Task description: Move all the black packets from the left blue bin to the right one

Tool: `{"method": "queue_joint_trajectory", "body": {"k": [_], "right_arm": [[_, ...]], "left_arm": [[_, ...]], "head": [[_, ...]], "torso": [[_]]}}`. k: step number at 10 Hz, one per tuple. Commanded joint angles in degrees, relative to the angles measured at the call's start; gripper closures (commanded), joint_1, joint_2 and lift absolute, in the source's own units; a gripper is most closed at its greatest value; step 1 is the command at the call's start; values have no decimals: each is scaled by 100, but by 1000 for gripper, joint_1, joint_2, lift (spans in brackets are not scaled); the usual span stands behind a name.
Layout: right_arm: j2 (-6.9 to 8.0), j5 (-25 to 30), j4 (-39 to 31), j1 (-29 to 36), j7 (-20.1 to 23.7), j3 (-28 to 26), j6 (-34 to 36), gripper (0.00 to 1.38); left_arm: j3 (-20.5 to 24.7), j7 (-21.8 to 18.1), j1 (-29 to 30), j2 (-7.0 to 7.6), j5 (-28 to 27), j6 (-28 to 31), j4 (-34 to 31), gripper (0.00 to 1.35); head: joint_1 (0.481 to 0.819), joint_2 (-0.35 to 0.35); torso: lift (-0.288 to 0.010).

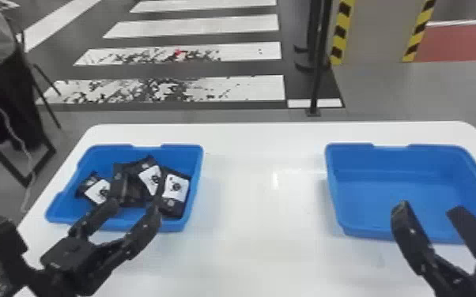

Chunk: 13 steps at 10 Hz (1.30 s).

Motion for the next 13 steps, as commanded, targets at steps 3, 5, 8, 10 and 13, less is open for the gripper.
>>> {"method": "queue_joint_trajectory", "body": {"k": [3, 5, 8, 10, 13], "right_arm": [[-6, -14, 5, 0, 0, 16, 0, 117], [-6, -25, 5, 0, 0, 4, 0, 117], [-6, -37, 5, 0, 0, 4, 0, 117], [-15, -60, 5, 0, 0, 16, 0, 117], [-23, -71, 5, 14, 0, 16, 0, 117]], "left_arm": [[6, 105, -757, 156, -178, 654, 338, 163], [63, 201, -1081, 165, -338, 1062, 450, 163], [108, 298, -1671, 349, -532, 2440, 591, 163], [86, 333, -2051, 384, -555, 2792, 858, 163], [-52, 404, -2768, 507, -692, 3832, 971, 163]], "head": [[695, 130], [695, 137], [695, 159], [695, 168], [695, 170]], "torso": [[-185], [-185], [-185], [-185], [-185]]}}
